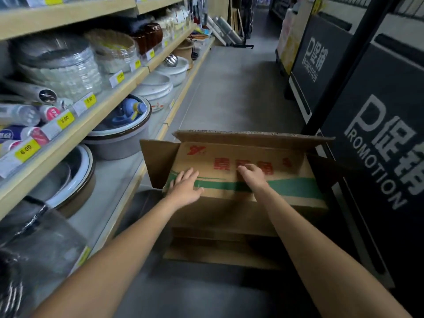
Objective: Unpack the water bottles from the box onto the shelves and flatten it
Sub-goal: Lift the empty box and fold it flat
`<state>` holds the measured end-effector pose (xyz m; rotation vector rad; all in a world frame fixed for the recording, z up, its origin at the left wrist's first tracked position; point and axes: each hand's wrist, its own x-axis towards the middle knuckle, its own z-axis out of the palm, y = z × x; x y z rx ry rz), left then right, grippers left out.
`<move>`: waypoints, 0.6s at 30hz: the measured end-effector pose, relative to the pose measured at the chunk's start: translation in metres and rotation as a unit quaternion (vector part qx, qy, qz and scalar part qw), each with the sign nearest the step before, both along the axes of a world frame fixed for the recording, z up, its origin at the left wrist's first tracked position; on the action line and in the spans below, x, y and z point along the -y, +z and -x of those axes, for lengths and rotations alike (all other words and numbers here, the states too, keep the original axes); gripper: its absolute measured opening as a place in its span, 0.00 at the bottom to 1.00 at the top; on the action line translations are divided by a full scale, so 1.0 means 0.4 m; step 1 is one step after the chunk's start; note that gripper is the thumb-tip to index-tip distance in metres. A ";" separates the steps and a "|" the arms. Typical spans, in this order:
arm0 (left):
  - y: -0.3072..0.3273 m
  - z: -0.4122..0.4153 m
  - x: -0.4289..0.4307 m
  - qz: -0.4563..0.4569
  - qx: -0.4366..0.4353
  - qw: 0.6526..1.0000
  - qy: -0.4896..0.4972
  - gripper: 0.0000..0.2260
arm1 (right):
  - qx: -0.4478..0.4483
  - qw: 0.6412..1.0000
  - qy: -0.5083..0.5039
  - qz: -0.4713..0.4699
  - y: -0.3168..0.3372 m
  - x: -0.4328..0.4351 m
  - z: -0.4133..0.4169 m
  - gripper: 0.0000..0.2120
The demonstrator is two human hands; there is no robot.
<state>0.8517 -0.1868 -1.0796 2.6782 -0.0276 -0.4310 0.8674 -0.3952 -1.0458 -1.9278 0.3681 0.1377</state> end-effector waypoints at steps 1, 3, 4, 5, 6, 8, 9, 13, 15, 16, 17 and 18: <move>-0.007 0.000 0.005 0.008 0.009 1.000 0.000 0.27 | 0.014 0.995 0.055 0.083 -0.030 0.010 0.009 0.20; -0.014 0.006 0.016 0.037 0.063 0.997 0.037 0.26 | 0.042 0.968 0.140 0.204 -0.059 0.018 0.018 0.21; -0.021 0.017 0.023 0.052 0.093 0.991 0.078 0.26 | 0.046 0.954 0.169 0.243 -0.069 0.020 0.020 0.22; -0.030 0.032 0.027 0.067 0.121 0.981 0.134 0.27 | 0.050 0.941 0.195 0.272 -0.079 0.022 0.023 0.24; -0.039 0.046 0.027 0.082 0.140 0.967 0.194 0.29 | 0.050 0.931 0.216 0.290 -0.086 0.025 0.026 0.26; -0.056 0.074 0.016 0.123 0.132 0.935 0.306 0.33 | 0.050 0.924 0.227 0.303 -0.103 0.030 0.041 0.29; -0.061 0.086 0.009 0.157 0.103 0.916 0.354 0.35 | 0.053 0.925 0.221 0.304 -0.107 0.034 0.047 0.29; -0.090 0.121 -0.021 0.307 -0.029 0.850 0.426 0.40 | 0.059 0.912 0.235 0.331 -0.115 0.037 0.063 0.28; -0.098 0.129 -0.047 0.325 -0.055 0.854 0.403 0.42 | 0.056 0.909 0.237 0.338 -0.115 0.037 0.069 0.28; -0.098 0.137 -0.058 0.330 -0.063 0.856 0.393 0.43 | 0.056 0.908 0.238 0.340 -0.112 0.038 0.075 0.28; -0.100 0.140 -0.068 0.331 -0.068 0.860 0.383 0.43 | 0.055 0.908 0.239 0.341 -0.112 0.039 0.078 0.28; -0.100 0.145 -0.076 0.329 -0.071 0.864 0.374 0.42 | 0.055 0.907 0.241 0.342 -0.110 0.038 0.080 0.28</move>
